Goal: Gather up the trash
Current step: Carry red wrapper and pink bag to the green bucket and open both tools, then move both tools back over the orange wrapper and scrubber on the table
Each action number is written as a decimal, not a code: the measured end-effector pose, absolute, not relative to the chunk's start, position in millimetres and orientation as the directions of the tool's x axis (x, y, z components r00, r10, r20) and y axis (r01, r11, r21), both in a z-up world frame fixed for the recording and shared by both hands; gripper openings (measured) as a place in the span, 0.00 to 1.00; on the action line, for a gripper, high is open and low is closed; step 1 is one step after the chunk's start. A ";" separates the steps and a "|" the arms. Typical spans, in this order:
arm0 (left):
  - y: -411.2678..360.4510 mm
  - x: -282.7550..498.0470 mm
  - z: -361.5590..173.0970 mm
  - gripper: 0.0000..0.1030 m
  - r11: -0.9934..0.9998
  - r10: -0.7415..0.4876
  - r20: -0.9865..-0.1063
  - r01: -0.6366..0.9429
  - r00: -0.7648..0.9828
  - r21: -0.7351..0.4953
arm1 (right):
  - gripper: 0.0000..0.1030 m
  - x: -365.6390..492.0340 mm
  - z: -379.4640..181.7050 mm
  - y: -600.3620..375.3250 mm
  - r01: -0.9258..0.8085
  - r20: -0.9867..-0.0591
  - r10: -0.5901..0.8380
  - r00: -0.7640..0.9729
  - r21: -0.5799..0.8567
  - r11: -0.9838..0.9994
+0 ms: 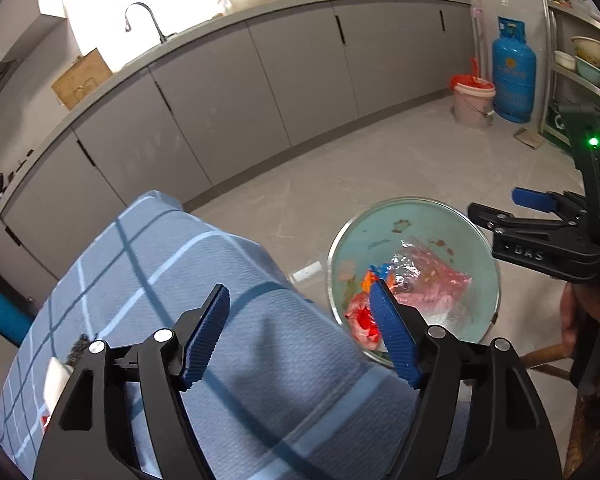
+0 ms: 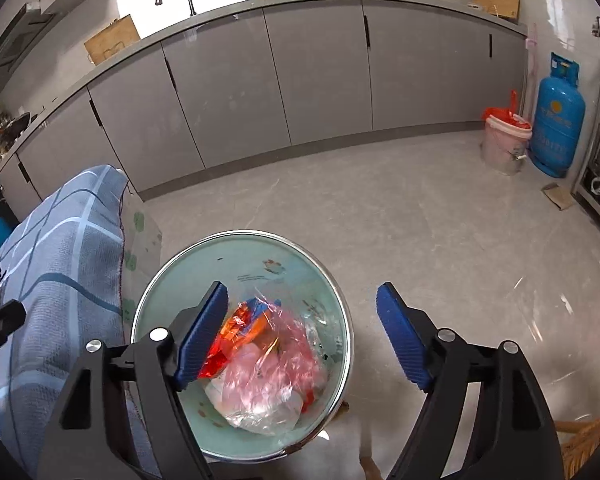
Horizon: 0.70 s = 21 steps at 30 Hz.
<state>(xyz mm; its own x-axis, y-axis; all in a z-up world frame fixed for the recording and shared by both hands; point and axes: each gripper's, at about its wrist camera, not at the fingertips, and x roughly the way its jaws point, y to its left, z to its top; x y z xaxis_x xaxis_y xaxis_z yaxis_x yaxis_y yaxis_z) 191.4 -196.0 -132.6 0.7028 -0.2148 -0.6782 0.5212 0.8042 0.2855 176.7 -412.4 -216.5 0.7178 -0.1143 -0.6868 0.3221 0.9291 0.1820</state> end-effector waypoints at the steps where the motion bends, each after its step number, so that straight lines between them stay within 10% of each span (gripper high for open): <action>1: -192.1 190.0 -130.1 0.72 0.809 -0.209 -0.671 0.512 0.711 0.290 | 0.78 175.8 -215.0 -409.6 0.318 -0.687 -0.111 0.718 0.183 0.930; 21: -54.9 181.3 -94.9 0.76 0.929 0.002 -0.600 0.221 0.800 0.298 | 0.82 171.8 -168.0 -312.6 0.143 -0.645 0.012 0.764 0.188 0.972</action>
<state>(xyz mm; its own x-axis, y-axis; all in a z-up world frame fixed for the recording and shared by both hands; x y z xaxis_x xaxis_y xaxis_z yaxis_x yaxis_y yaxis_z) 181.3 -54.9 -94.9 0.7997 0.0021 -0.6004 0.2212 0.9287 0.2978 171.8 -312.6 -168.0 0.7645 0.0121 -0.6446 0.1432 0.9717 0.1881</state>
